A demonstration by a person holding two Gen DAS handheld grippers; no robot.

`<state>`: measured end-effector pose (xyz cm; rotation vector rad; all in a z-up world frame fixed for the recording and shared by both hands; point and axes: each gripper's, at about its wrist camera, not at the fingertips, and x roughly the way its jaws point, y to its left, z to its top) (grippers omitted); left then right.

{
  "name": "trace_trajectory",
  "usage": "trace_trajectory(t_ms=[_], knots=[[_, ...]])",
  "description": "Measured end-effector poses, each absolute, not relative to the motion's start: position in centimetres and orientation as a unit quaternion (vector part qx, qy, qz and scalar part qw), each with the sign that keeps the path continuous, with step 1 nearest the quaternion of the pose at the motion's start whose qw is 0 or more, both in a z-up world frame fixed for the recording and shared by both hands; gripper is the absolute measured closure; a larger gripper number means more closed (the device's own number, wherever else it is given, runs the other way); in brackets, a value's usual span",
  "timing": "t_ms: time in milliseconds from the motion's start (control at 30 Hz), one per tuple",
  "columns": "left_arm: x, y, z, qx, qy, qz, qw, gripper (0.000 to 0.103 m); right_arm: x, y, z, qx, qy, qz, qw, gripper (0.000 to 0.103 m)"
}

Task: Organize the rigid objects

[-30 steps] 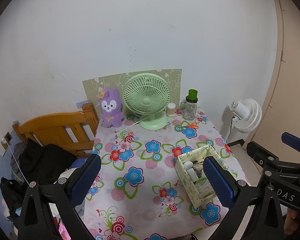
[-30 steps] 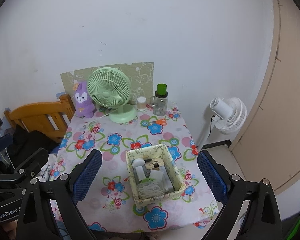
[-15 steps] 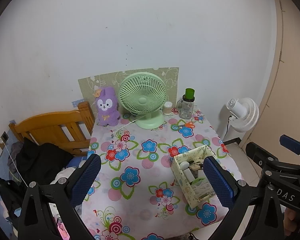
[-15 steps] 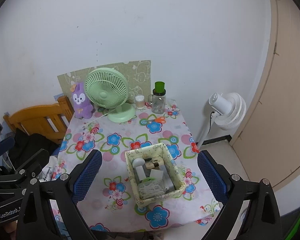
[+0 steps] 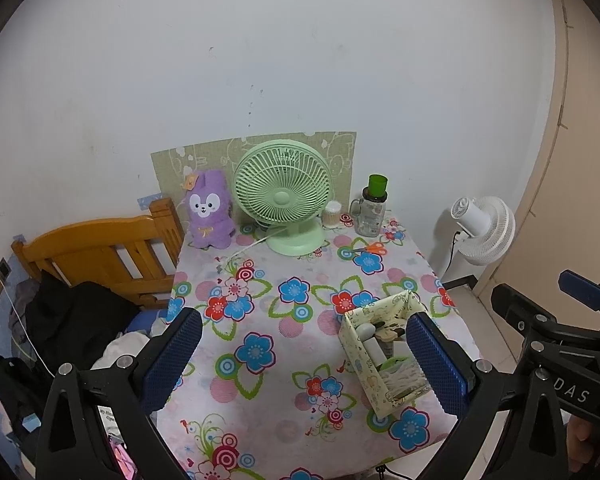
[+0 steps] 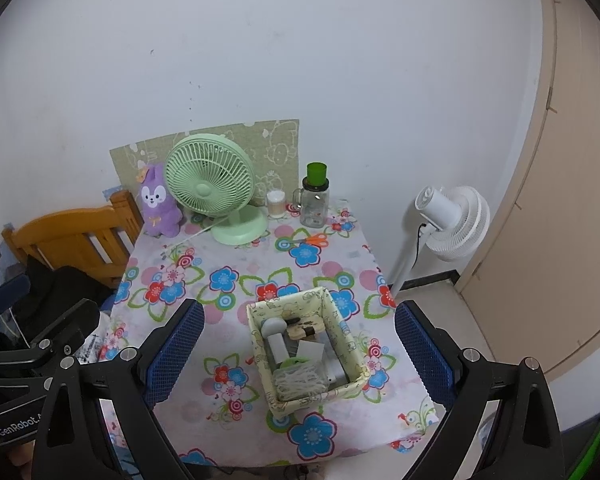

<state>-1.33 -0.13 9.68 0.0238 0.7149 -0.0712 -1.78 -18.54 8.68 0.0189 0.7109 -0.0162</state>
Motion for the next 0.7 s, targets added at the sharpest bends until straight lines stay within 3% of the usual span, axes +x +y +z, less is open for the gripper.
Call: trace_trajectory(t_ms=[700], knots=[[-0.2,-0.5,8.6,0.001,0.36,-0.05,0.932,0.0,-1.2,-19.1,7.8,0.004,0.359,-0.025,0.933,0.005]])
